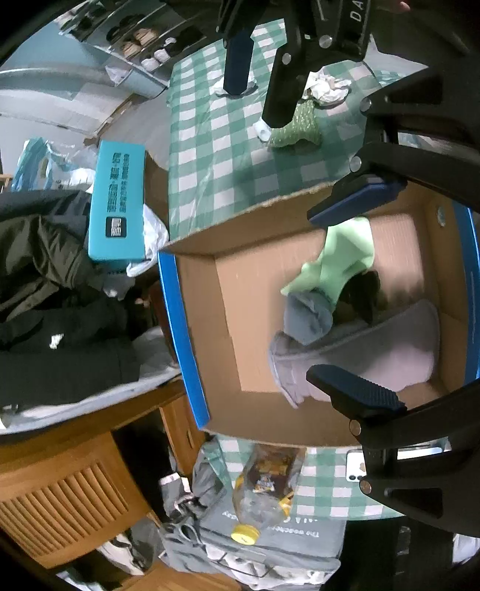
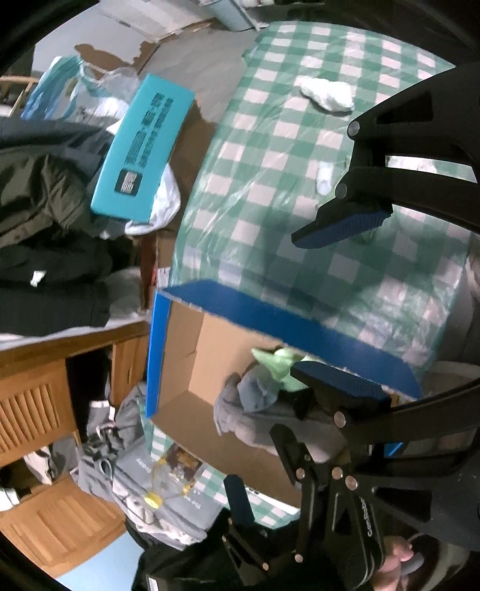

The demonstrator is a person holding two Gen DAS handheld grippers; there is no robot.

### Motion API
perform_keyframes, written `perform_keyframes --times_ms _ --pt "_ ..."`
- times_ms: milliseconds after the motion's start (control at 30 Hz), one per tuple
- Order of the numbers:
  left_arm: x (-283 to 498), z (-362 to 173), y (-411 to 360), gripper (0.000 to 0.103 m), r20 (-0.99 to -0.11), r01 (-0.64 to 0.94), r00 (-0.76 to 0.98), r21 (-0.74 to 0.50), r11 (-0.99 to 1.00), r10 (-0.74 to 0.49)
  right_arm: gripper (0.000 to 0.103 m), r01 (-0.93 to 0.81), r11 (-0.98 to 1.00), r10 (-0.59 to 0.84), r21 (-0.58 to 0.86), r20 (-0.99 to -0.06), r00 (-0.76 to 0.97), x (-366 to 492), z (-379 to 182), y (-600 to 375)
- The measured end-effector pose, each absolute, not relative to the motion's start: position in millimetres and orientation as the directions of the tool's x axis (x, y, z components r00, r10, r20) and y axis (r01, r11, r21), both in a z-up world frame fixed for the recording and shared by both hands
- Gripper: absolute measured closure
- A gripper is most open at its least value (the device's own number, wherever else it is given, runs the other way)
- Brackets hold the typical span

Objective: Organize soft objects
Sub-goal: 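Open the right tool to drop the green cloth while the left tool releases the grey sock, then move the left tool over the green scrubber while the right tool moves to the white plastic bag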

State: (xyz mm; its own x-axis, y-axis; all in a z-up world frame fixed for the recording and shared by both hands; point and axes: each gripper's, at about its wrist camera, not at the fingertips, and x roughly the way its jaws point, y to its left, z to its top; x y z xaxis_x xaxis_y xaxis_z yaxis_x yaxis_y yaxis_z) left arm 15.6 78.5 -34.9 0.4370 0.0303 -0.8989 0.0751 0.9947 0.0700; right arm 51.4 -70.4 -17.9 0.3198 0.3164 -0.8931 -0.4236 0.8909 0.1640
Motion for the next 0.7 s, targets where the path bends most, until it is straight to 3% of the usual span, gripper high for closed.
perform_keyframes --times_ms 700 --pt "23.8 -46.5 1.5 0.023 -0.918 0.206 0.394 0.046 0.977 -0.039 0.038 -0.256 0.955 0.232 0.149 -0.914 0.332 44.6 -32.7 -169.7"
